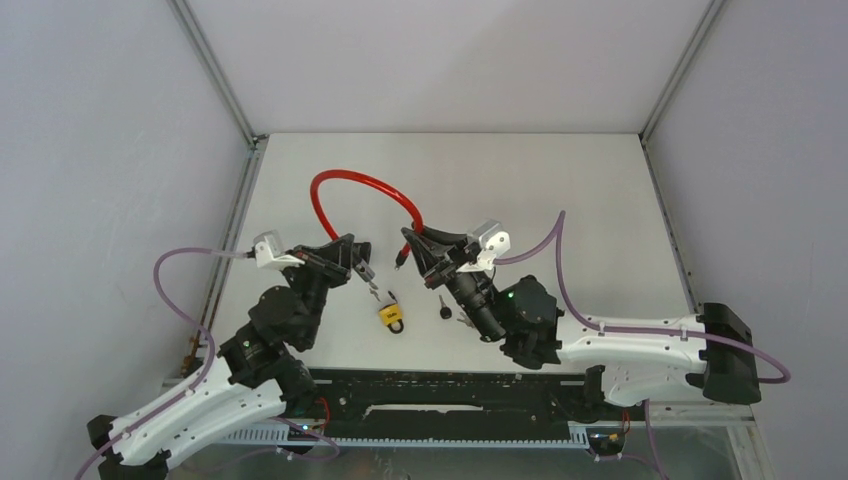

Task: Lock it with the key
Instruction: Lock the lock.

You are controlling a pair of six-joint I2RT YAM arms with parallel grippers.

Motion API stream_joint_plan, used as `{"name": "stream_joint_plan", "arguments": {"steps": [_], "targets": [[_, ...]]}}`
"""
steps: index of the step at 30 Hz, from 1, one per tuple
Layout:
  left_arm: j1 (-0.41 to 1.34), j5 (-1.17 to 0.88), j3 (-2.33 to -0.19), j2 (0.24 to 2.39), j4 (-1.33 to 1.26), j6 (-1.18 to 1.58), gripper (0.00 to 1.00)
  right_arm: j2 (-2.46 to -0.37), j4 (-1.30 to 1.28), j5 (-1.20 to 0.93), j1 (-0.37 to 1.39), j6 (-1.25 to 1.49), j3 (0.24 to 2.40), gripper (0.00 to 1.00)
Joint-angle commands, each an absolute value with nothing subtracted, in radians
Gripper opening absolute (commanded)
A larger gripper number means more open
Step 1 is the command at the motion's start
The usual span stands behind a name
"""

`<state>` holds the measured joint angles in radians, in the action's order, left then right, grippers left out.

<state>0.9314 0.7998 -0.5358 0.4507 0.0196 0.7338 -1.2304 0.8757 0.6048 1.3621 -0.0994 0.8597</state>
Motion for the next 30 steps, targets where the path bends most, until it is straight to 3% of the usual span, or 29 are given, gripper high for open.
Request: {"name": "stream_joint_plan", "arguments": {"steps": [1,5,13,21,30], "targets": [[0.955,0.869,-0.614,0.478,0.022,0.787,0.0,-1.232,0.933,0.507,1.362,-0.04,0.918,0.0],[0.971,0.903,-0.62,0.488,0.03,0.81,0.0,-1.205,0.85,0.436,1.325,0.087,0.918,0.0],[1.004,1.008,-0.643,0.494,0.095,0.884,0.0,-1.195,0.866,0.434,1.337,0.046,0.92,0.0],[1.009,0.967,-0.857,0.585,0.495,1.189,0.0,-1.205,0.807,0.259,1.284,-0.036,0.92,0.0],[1.026,0.908,-0.823,0.58,0.463,1.283,0.0,-1.225,0.845,0.038,1.241,-0.049,0.938,0.0]]}}
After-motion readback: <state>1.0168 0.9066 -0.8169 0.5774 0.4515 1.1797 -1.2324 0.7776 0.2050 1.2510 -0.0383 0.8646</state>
